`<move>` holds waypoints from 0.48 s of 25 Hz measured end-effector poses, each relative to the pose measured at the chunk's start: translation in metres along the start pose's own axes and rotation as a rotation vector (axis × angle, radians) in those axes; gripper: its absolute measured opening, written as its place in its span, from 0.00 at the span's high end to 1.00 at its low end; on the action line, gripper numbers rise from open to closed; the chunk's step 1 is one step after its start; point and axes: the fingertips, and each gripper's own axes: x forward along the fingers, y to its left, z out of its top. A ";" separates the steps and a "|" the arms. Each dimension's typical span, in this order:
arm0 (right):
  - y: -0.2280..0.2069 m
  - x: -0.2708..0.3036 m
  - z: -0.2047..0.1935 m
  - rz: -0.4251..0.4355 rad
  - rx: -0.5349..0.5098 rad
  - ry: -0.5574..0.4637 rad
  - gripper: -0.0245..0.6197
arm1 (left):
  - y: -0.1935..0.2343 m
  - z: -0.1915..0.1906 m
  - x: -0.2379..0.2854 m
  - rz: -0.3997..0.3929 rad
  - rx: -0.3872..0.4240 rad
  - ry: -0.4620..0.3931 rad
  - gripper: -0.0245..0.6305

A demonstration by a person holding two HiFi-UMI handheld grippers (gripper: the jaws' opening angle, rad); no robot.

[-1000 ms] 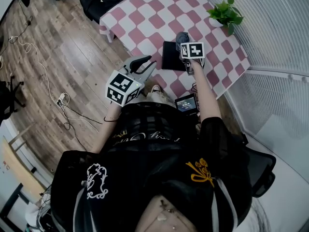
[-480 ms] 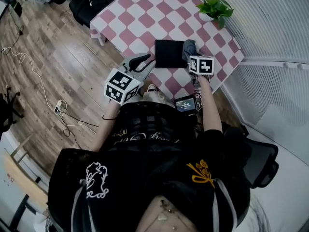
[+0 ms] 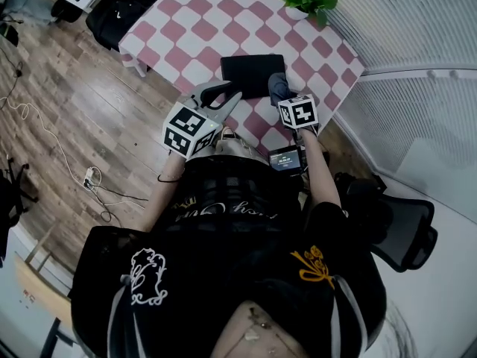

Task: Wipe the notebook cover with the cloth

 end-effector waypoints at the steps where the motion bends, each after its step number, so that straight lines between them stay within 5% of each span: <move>1: 0.003 0.003 0.000 0.008 -0.013 0.008 0.80 | -0.001 0.000 0.001 -0.003 0.000 0.001 0.81; 12: -0.003 0.026 0.022 0.042 0.009 0.032 0.80 | 0.008 -0.002 -0.004 0.049 -0.018 -0.005 0.81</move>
